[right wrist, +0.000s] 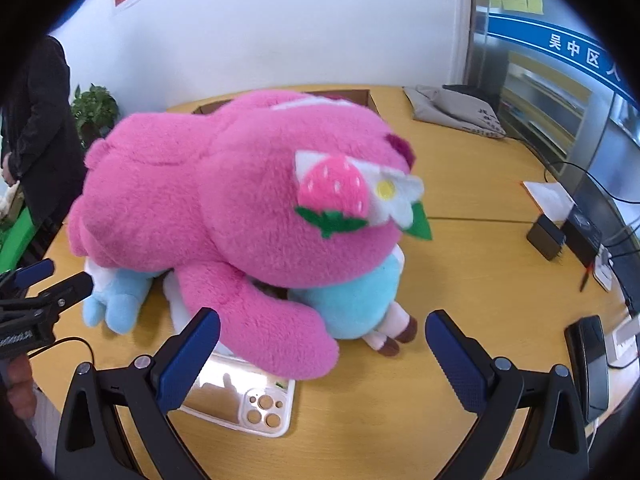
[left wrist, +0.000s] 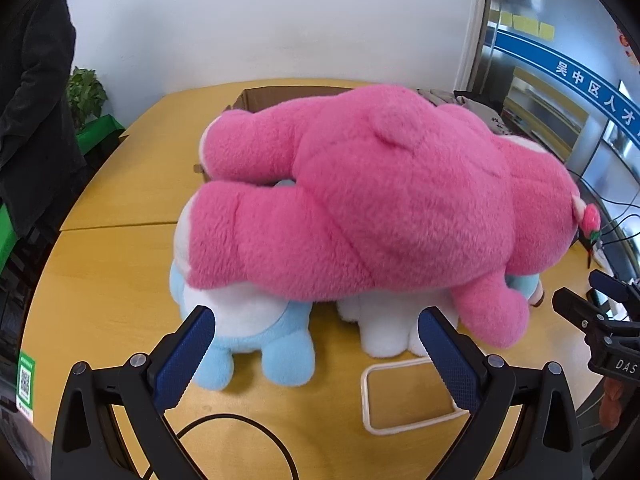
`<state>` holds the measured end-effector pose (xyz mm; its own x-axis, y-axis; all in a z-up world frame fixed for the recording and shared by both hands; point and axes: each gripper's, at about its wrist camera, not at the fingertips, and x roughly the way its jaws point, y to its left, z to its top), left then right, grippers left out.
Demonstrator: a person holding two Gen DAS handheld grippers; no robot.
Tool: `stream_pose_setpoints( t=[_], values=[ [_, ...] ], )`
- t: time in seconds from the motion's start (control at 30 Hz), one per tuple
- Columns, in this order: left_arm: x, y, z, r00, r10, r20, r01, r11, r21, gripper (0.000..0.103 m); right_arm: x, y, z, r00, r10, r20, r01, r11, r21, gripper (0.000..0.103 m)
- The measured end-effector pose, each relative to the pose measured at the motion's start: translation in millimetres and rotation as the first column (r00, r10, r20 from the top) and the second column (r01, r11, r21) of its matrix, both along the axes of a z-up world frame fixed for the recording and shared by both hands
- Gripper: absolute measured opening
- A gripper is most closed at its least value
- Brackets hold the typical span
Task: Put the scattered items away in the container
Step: 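Close the left and right grippers on the pink bear's body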
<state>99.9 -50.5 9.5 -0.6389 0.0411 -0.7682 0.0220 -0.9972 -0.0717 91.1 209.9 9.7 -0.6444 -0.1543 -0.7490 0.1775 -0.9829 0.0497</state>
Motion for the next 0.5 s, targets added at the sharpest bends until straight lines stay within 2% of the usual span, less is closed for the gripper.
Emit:
stream_pose_setpoints(
  t=[0.17, 0.3, 0.37, 0.5],
  values=[
    [-40.6, -8.7, 12.9, 0.997, -0.065, 0.043, 0.061, 0.995, 0.080, 0.103, -25.8, 12.1, 24.1, 0.998, 0.067, 0.009, -0.066, 0.993, -0.093, 0.103],
    [-75.6, -15.6, 22.5, 0.989, -0.123, 0.081, 0.110, 0.983, 0.149, 0.103, -67.6, 16.8, 39.9, 0.995, 0.096, 0.041, -0.093, 0.993, -0.068, 0.102],
    [-93.8, -15.8, 20.6, 0.981, -0.158, 0.108, 0.139, 0.976, 0.166, 0.103, -91.1, 16.8, 41.3, 0.992, 0.097, 0.076, -0.094, 0.995, -0.043, 0.102],
    [-117.0, -20.9, 14.5, 0.972, -0.174, 0.156, 0.136, 0.964, 0.230, 0.103, -129.4, 18.8, 18.6, 0.972, 0.138, 0.189, -0.118, 0.986, -0.114, 0.102]
  ],
)
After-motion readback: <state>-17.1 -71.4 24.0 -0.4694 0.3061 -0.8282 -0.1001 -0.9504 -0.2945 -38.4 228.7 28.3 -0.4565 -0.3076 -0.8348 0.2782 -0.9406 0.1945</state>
